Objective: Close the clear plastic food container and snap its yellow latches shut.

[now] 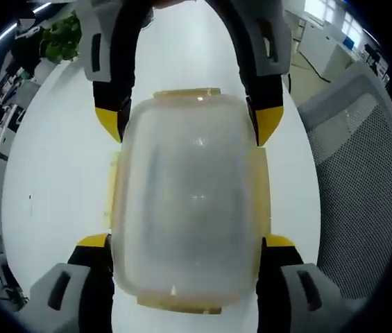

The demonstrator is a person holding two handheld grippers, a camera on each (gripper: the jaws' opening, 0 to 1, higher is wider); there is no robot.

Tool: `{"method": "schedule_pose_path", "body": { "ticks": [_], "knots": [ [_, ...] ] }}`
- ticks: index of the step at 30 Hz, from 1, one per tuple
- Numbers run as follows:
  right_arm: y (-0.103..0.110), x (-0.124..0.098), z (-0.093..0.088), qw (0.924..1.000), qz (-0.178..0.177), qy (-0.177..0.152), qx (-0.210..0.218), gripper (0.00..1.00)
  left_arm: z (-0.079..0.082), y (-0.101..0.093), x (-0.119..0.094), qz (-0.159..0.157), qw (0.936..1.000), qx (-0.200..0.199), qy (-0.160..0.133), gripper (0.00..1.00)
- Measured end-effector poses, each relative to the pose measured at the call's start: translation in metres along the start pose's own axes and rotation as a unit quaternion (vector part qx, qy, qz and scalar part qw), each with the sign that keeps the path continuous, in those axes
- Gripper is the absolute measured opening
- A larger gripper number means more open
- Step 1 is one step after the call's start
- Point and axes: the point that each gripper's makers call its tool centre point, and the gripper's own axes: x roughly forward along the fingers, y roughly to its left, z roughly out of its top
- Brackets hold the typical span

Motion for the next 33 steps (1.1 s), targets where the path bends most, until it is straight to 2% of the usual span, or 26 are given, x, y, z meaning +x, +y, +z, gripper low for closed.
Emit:
{"method": "schedule_pose_path", "body": {
  "ticks": [9, 13, 22, 26, 33],
  "knots": [
    [0.001, 0.004, 0.006, 1.0000, 0.002, -0.001, 0.000, 0.79, -0.006, -0.002, -0.002, 0.001, 1.0000, -0.003, -0.003, 0.85],
    [0.003, 0.006, 0.013, 1.0000, 0.002, -0.003, -0.001, 0.79, -0.013, -0.003, -0.005, 0.001, 1.0000, -0.005, -0.007, 0.85],
    [0.007, 0.016, 0.034, 1.0000, 0.008, -0.003, -0.002, 0.80, -0.036, -0.005, -0.010, 0.000, 1.0000, -0.003, 0.007, 0.85],
    [0.007, 0.019, 0.040, 1.0000, 0.010, 0.000, -0.001, 0.80, -0.041, -0.005, -0.013, 0.000, 1.0000, -0.004, 0.000, 0.85],
    [0.009, 0.024, 0.049, 0.9998, 0.020, 0.003, -0.002, 0.81, -0.050, -0.006, -0.015, -0.002, 1.0000, -0.002, 0.003, 0.86]
  ]
}}
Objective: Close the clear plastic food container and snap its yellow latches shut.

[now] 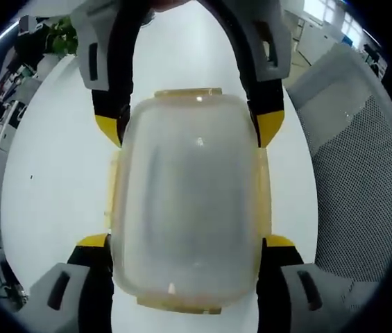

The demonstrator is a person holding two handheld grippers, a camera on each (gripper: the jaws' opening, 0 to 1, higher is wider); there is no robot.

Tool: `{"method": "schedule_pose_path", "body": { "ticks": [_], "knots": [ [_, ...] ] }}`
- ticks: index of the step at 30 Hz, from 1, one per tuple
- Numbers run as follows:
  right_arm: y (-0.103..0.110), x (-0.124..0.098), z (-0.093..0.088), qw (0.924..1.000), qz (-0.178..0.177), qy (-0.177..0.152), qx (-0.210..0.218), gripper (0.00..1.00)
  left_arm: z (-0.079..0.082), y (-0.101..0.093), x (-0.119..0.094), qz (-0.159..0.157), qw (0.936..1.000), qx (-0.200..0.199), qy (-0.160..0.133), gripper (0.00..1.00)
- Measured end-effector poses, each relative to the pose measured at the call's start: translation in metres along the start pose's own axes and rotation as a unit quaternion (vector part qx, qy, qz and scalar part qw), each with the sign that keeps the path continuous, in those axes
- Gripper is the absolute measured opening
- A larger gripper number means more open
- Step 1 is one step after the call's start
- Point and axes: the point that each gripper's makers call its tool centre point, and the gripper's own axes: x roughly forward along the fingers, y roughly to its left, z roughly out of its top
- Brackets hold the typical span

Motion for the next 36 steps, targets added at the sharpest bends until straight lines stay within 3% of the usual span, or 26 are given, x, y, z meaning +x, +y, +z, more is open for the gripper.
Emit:
{"method": "schedule_pose_path", "body": {
  "ticks": [36],
  "knots": [
    [0.014, 0.023, 0.056, 0.9997, -0.018, 0.002, 0.014, 0.84, -0.055, -0.012, -0.020, -0.002, 0.9999, -0.006, -0.010, 0.86]
  ]
}}
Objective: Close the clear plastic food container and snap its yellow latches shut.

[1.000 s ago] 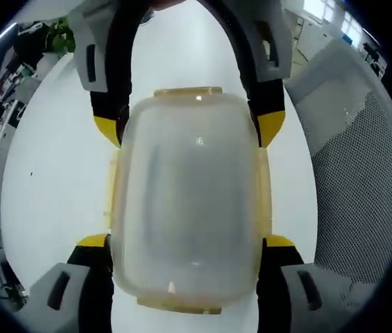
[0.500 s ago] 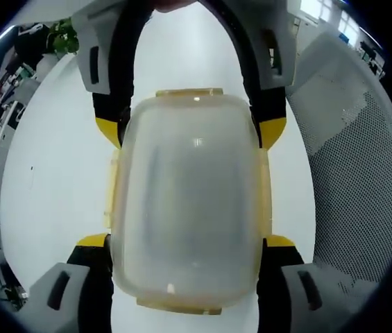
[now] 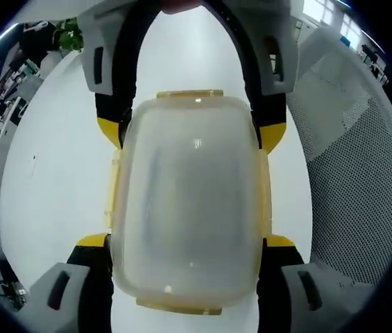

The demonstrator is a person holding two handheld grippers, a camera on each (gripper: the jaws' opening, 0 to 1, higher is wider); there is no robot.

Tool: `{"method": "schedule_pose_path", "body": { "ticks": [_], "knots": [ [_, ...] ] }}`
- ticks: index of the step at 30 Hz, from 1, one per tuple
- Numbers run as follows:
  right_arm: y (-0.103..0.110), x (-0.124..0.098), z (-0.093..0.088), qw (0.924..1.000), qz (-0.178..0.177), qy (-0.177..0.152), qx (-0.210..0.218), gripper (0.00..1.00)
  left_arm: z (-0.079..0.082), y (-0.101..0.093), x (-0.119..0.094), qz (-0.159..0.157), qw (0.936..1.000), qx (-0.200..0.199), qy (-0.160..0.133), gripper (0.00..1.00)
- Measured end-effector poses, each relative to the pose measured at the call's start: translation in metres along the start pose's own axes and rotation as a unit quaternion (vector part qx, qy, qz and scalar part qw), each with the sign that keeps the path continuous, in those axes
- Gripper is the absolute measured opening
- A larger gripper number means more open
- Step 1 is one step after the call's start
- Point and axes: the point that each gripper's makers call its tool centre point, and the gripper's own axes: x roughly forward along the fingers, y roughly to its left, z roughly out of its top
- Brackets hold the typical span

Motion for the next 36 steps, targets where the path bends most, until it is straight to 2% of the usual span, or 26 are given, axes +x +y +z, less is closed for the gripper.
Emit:
{"method": "schedule_pose_path", "body": {
  "ticks": [15, 36],
  "knots": [
    [-0.002, 0.007, 0.013, 1.0000, -0.004, -0.002, -0.002, 0.85, -0.012, 0.003, -0.003, -0.002, 0.9999, -0.009, -0.008, 0.87],
    [-0.001, 0.008, 0.012, 1.0000, 0.000, -0.003, 0.000, 0.86, -0.011, 0.001, -0.002, -0.010, 0.9998, -0.012, -0.009, 0.88]
  ]
}}
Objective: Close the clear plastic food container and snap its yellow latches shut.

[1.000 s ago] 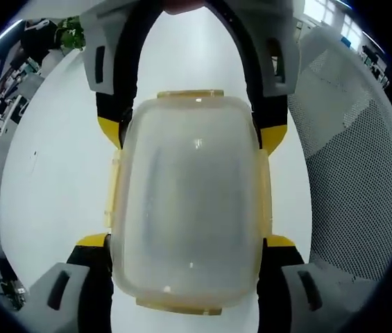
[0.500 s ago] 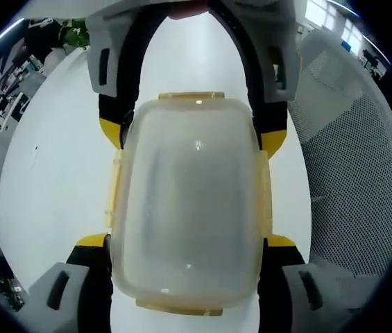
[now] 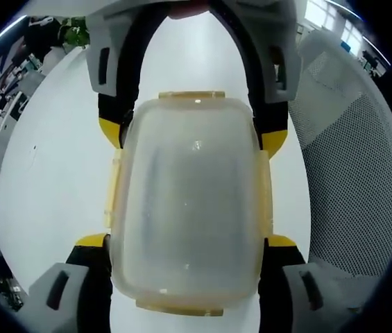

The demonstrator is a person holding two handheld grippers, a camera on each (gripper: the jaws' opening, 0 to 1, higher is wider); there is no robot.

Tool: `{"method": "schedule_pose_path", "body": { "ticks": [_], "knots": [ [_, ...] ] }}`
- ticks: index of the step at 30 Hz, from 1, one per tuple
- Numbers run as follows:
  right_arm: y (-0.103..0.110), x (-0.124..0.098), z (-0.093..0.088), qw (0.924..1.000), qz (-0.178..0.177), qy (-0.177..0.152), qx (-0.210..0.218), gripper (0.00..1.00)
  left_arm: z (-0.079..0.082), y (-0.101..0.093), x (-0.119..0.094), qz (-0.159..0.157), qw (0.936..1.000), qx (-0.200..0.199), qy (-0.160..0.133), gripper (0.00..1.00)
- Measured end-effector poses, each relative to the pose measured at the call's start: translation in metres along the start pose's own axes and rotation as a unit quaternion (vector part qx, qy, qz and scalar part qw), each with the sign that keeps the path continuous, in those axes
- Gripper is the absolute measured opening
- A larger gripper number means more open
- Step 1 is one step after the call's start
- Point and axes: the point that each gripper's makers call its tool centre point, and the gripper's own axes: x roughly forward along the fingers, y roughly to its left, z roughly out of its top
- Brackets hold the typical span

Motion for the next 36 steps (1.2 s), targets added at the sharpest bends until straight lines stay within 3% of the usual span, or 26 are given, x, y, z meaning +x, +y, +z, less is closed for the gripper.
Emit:
{"method": "schedule_pose_path", "body": {
  "ticks": [20, 36],
  "knots": [
    [-0.015, 0.003, 0.002, 1.0000, -0.001, -0.001, 0.009, 0.87, -0.002, 0.015, 0.002, -0.003, 1.0000, 0.005, 0.000, 0.88],
    [-0.038, 0.004, 0.005, 0.9999, 0.001, -0.008, 0.015, 0.87, -0.004, 0.039, 0.004, -0.004, 0.9999, 0.008, 0.008, 0.88]
  ]
}}
